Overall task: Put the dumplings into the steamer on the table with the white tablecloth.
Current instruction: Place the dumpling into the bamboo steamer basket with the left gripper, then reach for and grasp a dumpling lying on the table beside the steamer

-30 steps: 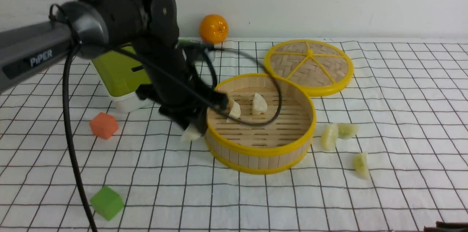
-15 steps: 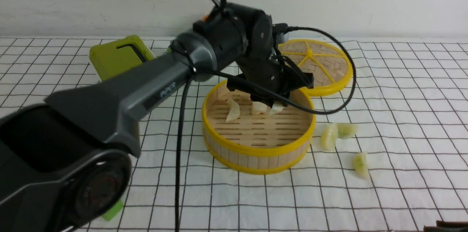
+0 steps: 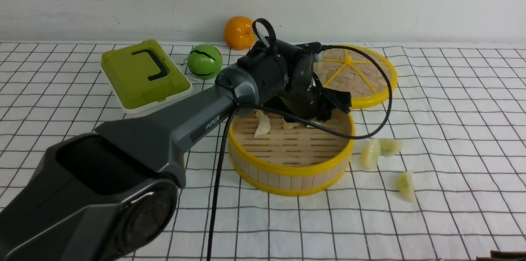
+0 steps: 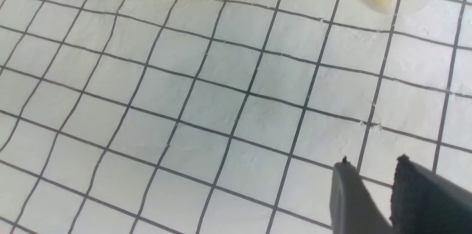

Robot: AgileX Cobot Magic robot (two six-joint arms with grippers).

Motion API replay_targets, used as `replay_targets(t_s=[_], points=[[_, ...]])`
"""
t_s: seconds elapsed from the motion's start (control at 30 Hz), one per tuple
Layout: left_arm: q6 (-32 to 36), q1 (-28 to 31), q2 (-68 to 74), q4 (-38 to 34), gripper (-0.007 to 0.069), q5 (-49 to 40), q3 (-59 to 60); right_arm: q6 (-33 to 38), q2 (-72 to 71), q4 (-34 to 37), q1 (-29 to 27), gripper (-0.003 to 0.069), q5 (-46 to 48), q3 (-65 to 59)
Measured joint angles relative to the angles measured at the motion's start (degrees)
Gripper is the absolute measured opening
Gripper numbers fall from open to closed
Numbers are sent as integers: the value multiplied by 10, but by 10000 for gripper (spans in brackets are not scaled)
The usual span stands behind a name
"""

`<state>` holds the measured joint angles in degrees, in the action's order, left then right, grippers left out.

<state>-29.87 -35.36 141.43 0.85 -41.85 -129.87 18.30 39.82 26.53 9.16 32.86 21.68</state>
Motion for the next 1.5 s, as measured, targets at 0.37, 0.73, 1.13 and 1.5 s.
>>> replay_targets(t_s=[0.37, 0.73, 1.13, 1.5], points=[[47, 0, -127, 73, 237, -107, -39, 0, 0, 14, 0, 185, 17, 0], [155, 20, -430, 171, -13, -292, 1, -55, 101, 14, 0, 185, 62, 55], [85, 45, -822, 219, -13, -184, 507, -82, 391, -47, 0, 440, 9, 290], [-98, 45, -1226, 291, -13, -152, 911, -108, 602, -123, 0, 449, -89, 389]])
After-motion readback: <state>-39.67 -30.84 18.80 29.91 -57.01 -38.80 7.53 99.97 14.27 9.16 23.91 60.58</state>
